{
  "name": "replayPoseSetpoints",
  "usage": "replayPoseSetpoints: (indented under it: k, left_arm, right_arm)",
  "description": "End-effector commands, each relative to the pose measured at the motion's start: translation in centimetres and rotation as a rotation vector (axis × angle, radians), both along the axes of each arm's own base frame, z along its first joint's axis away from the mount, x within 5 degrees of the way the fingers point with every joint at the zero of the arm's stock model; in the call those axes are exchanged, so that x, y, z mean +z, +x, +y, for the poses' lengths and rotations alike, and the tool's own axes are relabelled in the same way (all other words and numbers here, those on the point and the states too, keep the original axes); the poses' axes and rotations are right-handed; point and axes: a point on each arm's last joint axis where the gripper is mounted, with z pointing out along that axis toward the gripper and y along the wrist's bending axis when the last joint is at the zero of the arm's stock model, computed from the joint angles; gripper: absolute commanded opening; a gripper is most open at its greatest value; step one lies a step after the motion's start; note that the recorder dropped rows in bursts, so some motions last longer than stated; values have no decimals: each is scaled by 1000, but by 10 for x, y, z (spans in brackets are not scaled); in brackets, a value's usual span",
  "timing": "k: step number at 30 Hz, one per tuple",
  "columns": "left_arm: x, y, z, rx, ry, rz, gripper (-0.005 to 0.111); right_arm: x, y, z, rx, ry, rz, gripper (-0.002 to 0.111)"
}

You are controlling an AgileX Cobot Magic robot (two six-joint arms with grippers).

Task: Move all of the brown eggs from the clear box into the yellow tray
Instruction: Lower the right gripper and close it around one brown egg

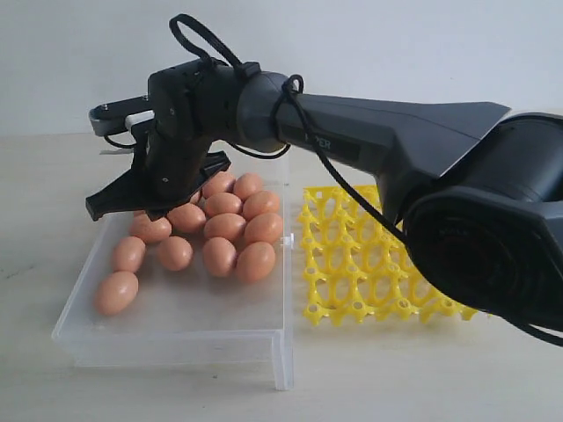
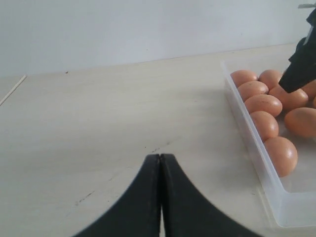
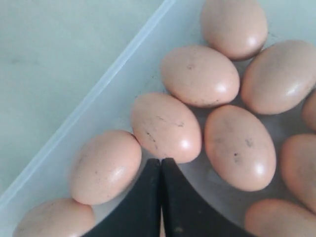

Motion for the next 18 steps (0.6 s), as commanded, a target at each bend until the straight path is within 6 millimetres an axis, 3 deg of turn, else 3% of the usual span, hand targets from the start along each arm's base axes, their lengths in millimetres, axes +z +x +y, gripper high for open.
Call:
replayPoseSetpoints:
  k: [1,8,18]
  left_arm:
    - [3,0,0,1,-7,-23,0]
    - [3,0,0,1,-7,-23,0]
    - [3,0,0,1,-7,-23,0]
  right_arm:
    - [8,-2,-2,36,-8,9,5]
    - [0,-2,-2,40,-23,22,55]
    - [-17,-4,0,36,-36,82,55]
